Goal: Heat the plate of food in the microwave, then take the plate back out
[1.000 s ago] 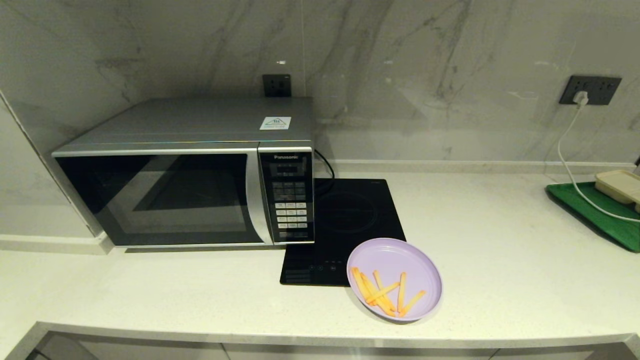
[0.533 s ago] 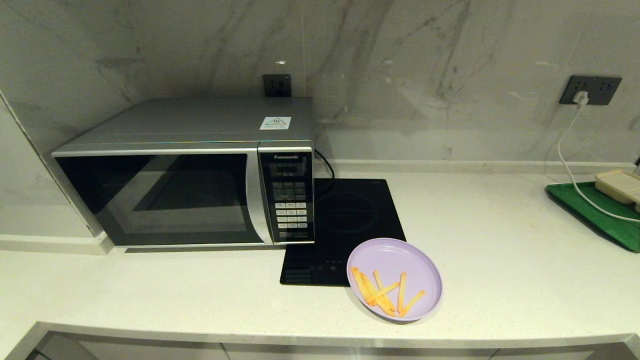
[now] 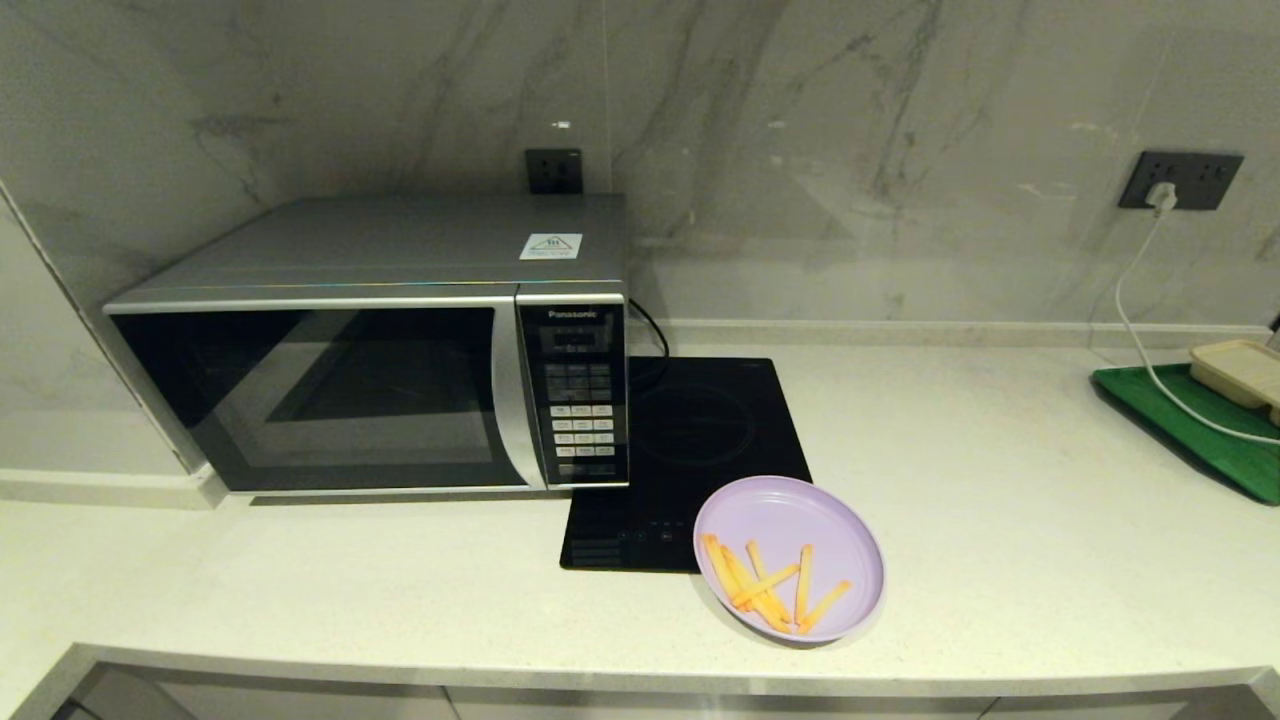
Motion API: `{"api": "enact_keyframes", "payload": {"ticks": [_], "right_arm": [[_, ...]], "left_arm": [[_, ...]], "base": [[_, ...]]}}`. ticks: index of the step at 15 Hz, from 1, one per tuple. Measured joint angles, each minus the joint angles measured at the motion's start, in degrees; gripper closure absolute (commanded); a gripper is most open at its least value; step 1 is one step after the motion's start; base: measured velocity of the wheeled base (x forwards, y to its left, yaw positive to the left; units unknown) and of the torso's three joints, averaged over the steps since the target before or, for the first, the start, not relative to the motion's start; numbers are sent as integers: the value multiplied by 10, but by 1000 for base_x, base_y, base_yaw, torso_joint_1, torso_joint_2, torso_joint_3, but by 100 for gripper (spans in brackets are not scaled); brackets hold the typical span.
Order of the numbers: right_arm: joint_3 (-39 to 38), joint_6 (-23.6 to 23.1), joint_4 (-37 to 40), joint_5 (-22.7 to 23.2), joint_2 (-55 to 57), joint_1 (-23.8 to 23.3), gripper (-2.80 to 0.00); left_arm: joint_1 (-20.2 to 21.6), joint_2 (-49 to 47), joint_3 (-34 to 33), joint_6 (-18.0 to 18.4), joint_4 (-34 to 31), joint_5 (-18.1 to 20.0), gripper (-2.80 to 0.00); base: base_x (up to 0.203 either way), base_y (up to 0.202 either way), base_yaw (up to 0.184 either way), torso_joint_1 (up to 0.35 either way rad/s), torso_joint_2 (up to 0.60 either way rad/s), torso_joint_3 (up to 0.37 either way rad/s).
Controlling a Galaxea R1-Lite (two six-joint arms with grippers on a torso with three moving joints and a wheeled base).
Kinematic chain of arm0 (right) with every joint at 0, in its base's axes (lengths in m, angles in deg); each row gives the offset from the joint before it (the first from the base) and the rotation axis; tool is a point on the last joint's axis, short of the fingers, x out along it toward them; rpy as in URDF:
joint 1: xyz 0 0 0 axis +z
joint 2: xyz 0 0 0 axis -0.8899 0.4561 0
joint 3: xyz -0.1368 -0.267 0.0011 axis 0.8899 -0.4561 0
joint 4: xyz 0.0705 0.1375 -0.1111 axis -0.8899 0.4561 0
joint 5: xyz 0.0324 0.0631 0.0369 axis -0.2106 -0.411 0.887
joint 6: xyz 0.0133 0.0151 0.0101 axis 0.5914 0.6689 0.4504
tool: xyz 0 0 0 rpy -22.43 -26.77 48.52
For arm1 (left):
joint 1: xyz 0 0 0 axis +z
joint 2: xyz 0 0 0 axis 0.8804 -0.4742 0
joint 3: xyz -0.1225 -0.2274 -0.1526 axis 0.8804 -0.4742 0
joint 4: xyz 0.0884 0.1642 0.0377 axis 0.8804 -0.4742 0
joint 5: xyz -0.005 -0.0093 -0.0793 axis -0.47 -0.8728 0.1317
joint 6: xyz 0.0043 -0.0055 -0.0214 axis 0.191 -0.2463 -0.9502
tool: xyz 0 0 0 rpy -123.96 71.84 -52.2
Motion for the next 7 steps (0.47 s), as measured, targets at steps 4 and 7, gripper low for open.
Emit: {"api": "enact_keyframes", "payload": {"ticks": [4, 7], "right_arm": [[1, 0, 4, -1, 0, 0, 0], [3, 0, 8, -1, 2, 0, 0]], "left_arm": [[0, 0, -1, -2, 1, -1, 0], [0, 0, -1, -3, 1, -1, 0]], "base": [[0, 0, 0, 0, 0, 0], [0, 0, 0, 0, 0, 0]]}}
